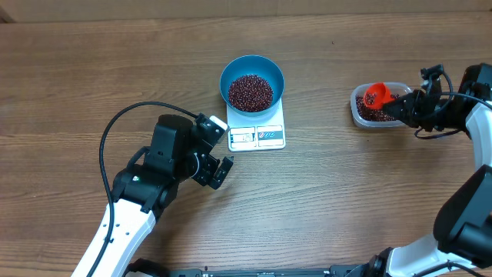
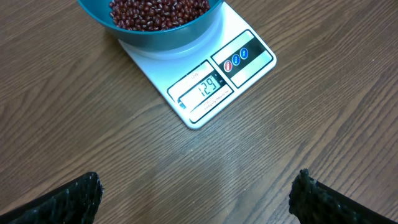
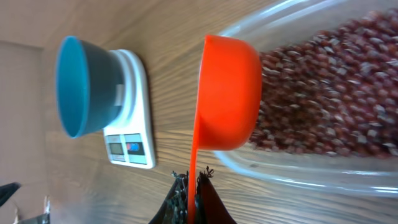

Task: Scoop item into bowl and weigh 150g on scale
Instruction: 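Dip the red scoop into the tub beans and lift it filled, then carry the filled scoop over the teal bowl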

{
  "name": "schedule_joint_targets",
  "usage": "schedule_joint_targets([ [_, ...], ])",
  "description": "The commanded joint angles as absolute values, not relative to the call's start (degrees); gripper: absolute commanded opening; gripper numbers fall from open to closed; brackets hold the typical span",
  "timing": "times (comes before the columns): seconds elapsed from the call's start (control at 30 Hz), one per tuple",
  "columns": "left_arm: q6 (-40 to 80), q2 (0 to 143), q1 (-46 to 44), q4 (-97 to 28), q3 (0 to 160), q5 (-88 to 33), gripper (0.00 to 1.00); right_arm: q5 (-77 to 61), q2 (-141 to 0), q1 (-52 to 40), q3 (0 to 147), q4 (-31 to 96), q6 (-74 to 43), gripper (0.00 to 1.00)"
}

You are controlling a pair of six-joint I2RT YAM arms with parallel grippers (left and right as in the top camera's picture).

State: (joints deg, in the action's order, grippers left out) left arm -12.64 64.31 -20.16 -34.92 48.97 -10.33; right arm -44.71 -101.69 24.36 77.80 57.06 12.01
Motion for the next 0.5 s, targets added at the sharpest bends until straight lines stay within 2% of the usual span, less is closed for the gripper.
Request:
schedule_joint_targets([
  [0.0, -13.96, 64.62, -20.27, -34.92, 48.49, -10.98, 0.99, -48.10, -97.67, 21.61, 81.43, 57.47, 11.97, 0.04],
  [0.2, -13.96, 64.62, -20.27, -34.92, 48.49, -10.98, 1.00, -46.81, -95.79, 12.82, 84.53, 57.39, 11.18, 0.04],
  [0.47, -13.96, 64.62, -20.27, -34.92, 48.49, -10.98, 1.00, -34.89, -95.79, -3.29, 86.76, 52.56, 7.22, 0.04],
])
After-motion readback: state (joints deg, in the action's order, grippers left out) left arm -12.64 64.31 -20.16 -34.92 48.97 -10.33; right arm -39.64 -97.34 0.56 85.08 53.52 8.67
